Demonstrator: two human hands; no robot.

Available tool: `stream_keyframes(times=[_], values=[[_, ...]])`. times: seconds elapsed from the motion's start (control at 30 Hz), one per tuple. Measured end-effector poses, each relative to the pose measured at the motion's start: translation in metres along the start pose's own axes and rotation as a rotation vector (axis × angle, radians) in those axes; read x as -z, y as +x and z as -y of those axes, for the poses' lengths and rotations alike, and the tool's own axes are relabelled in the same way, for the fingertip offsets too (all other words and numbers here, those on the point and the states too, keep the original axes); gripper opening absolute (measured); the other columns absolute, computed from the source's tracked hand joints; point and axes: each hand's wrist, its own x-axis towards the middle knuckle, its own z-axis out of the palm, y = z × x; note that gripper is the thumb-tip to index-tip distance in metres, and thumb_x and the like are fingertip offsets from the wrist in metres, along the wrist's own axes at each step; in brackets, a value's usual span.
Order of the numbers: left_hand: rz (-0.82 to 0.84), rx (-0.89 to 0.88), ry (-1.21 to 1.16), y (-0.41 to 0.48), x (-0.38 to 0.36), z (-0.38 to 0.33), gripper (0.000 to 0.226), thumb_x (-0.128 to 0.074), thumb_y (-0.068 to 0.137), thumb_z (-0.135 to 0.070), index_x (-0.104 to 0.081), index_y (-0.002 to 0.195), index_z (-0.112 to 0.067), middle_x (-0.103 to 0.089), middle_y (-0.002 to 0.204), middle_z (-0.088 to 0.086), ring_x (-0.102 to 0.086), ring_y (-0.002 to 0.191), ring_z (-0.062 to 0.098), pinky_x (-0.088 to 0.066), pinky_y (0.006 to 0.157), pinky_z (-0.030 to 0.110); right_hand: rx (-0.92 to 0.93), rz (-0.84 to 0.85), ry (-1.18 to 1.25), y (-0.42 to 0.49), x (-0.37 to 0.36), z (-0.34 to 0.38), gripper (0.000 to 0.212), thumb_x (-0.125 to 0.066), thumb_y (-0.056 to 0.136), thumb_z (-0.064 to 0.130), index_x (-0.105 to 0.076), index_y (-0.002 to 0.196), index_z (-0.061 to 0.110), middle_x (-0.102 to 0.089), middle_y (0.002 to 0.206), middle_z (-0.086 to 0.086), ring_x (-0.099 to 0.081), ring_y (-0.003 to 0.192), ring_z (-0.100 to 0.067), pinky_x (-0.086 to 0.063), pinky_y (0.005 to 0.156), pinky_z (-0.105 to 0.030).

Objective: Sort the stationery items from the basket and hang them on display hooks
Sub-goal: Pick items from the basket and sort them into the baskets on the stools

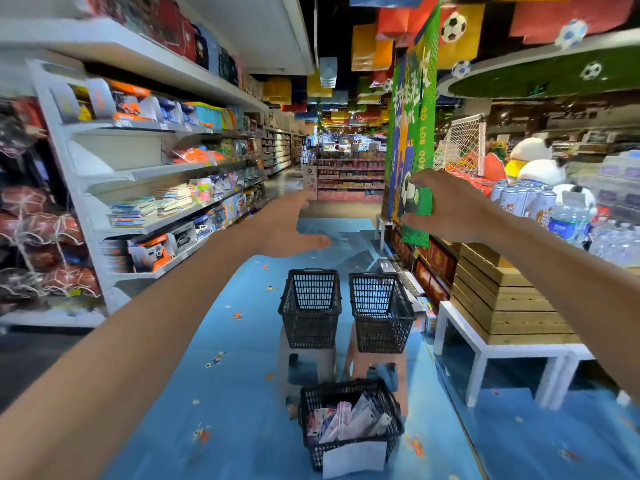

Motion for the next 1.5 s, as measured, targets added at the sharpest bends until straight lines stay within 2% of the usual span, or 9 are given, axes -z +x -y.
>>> stream_keyframes(times=[0.27,0.43,0.6,0.7,0.8,1.07,1.2,1.4,1.5], values=[[0.022,-0.002,-0.004,0.057,-0.029,0.014,0.106,-0.079,0.084,-0.053,-0.019,0.163,-0.017,-0.039,0.16,0.005,-0.045,0.141,0.025,-0.038,0.104,0.032,-0.018,0.0,0.006,0.032,-0.024,-0.042,0.082,-0.071,0.086,0.06,-0.039,0.15,0.02,-0.047,0.15,-0.008,-0.049,0.134,-0.03,-0.043,0.107,-0.046],[0.017,-0.004,0.016,0.129,-0.057,0.027,0.104,-0.077,0.085,-0.055,-0.018,0.163,-0.018,-0.039,0.161,0.004,-0.044,0.142,0.026,-0.038,0.108,0.034,-0.026,-0.007,0.02,0.074,-0.052,-0.097,0.083,-0.072,0.087,0.059,-0.038,0.151,0.019,-0.046,0.153,-0.006,-0.048,0.137,-0.029,-0.04,0.106,-0.041],[0.009,-0.009,0.016,0.202,-0.08,0.04,0.103,-0.078,0.084,-0.056,-0.022,0.162,-0.017,-0.04,0.159,0.006,-0.045,0.141,0.025,-0.037,0.101,0.03,-0.052,-0.001,0.069,0.126,-0.076,-0.146,0.081,-0.073,0.087,0.055,-0.039,0.151,0.02,-0.047,0.152,-0.005,-0.047,0.138,-0.028,-0.039,0.108,-0.041],[0.023,-0.001,-0.007,0.245,-0.093,0.056,0.102,-0.079,0.084,-0.054,-0.024,0.161,-0.017,-0.04,0.158,0.005,-0.044,0.142,0.024,-0.038,0.106,0.032,-0.07,0.012,0.092,0.158,-0.096,-0.17,0.08,-0.074,0.087,0.053,-0.04,0.151,0.02,-0.047,0.151,-0.005,-0.046,0.137,-0.028,-0.038,0.109,-0.042],[0.045,0.011,-0.003,0.289,-0.107,0.081,0.102,-0.08,0.084,-0.055,-0.024,0.161,-0.019,-0.04,0.159,0.004,-0.043,0.142,0.024,-0.04,0.113,0.04,-0.079,0.035,0.114,0.196,-0.122,-0.189,0.076,-0.075,0.087,0.053,-0.042,0.147,0.019,-0.051,0.145,-0.007,-0.053,0.127,-0.03,-0.043,0.103,-0.042],[0.061,-0.041,-0.041,0.428,-0.151,0.183,0.089,-0.081,0.086,-0.043,-0.032,0.157,-0.022,-0.046,0.151,-0.001,-0.047,0.137,0.019,-0.037,0.098,0.03,-0.112,0.068,0.098,0.315,-0.231,-0.238,0.075,-0.074,0.088,0.05,-0.041,0.148,0.02,-0.051,0.146,-0.006,-0.052,0.128,-0.026,-0.042,0.104,-0.038],[0.146,0.006,-0.054,0.491,-0.185,0.236,0.093,-0.079,0.086,-0.046,-0.029,0.159,-0.018,-0.043,0.156,0.003,-0.05,0.136,0.024,-0.041,0.101,0.033,-0.184,0.115,0.129,0.363,-0.292,-0.26,0.074,-0.075,0.088,0.048,-0.044,0.148,0.018,-0.054,0.144,-0.008,-0.053,0.128,-0.028,-0.044,0.106,-0.041],[0.298,0.11,-0.145,0.546,-0.281,0.3,0.097,-0.079,0.087,-0.045,-0.026,0.16,-0.012,-0.043,0.157,0.006,-0.054,0.131,0.024,-0.04,0.1,0.028,-0.258,0.234,0.238,0.385,-0.407,-0.303,0.07,-0.076,0.088,0.043,-0.048,0.145,0.015,-0.055,0.143,-0.007,-0.052,0.13,-0.026,-0.035,0.098,-0.026],[0.413,0.197,-0.241,0.548,-0.348,0.332,0.096,-0.078,0.086,-0.048,-0.025,0.161,-0.018,-0.044,0.155,0.002,-0.056,0.127,0.023,-0.043,0.1,0.032,-0.308,0.318,0.293,0.373,-0.481,-0.323,0.063,-0.077,0.089,0.037,-0.052,0.141,0.011,-0.057,0.14,-0.008,-0.054,0.128,-0.026,-0.035,0.098,-0.024]])
